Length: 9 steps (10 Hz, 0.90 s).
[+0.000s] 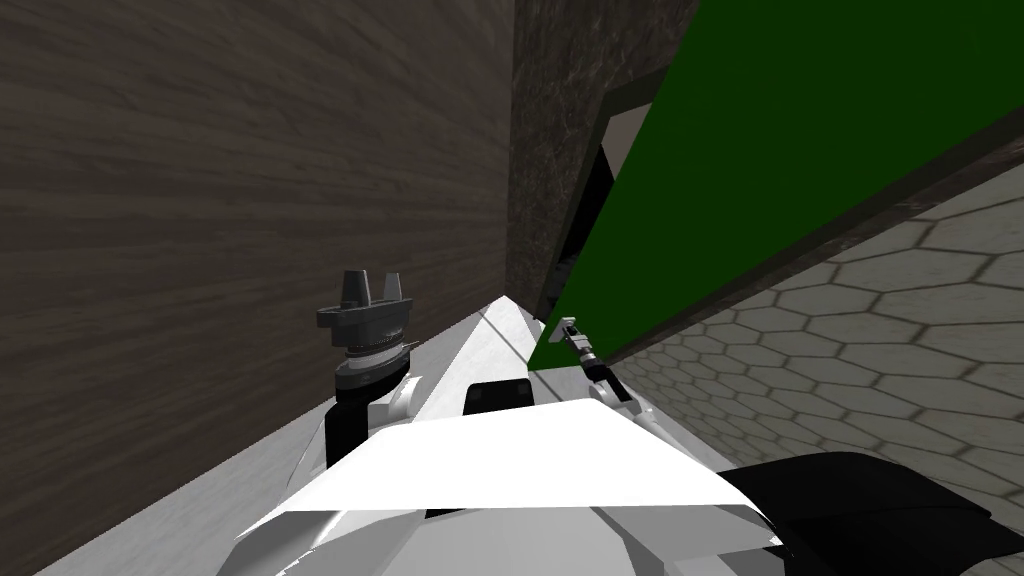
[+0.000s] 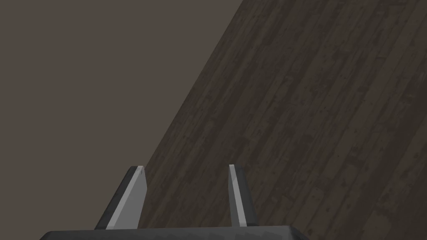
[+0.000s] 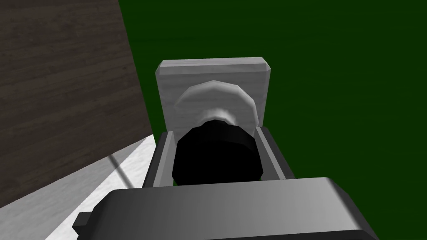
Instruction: Pull the door open
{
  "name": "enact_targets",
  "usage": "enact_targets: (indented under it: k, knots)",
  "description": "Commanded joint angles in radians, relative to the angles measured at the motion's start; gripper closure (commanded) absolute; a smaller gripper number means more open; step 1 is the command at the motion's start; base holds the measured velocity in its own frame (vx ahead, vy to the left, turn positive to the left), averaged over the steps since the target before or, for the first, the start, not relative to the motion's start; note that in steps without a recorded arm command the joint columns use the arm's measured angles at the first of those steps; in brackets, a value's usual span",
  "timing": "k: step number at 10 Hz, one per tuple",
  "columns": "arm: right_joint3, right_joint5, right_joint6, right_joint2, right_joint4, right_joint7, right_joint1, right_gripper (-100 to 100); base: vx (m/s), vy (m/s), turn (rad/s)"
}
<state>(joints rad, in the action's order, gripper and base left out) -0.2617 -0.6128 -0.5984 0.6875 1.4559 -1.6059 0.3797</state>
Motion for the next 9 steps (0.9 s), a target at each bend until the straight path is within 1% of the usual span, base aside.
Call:
enact_targets:
  k: [1,2,5,9]
  knots:
    - [-0.010,0.006,-0.016,0.012,0.000,-0.014,0.004,100,-0.186,-0.072,0.135]
    - [-0.012,0.008,-0.021,0.017,-0.001,-0.019,0.005,100,-0.183,-0.080,0.094]
    - [-0.030,0.020,-0.051,0.045,-0.006,-0.048,0.011,100,-0.197,-0.053,0.117]
    - [-0.049,0.033,-0.084,0.076,-0.011,-0.081,0.018,100,-0.204,-0.086,0.115]
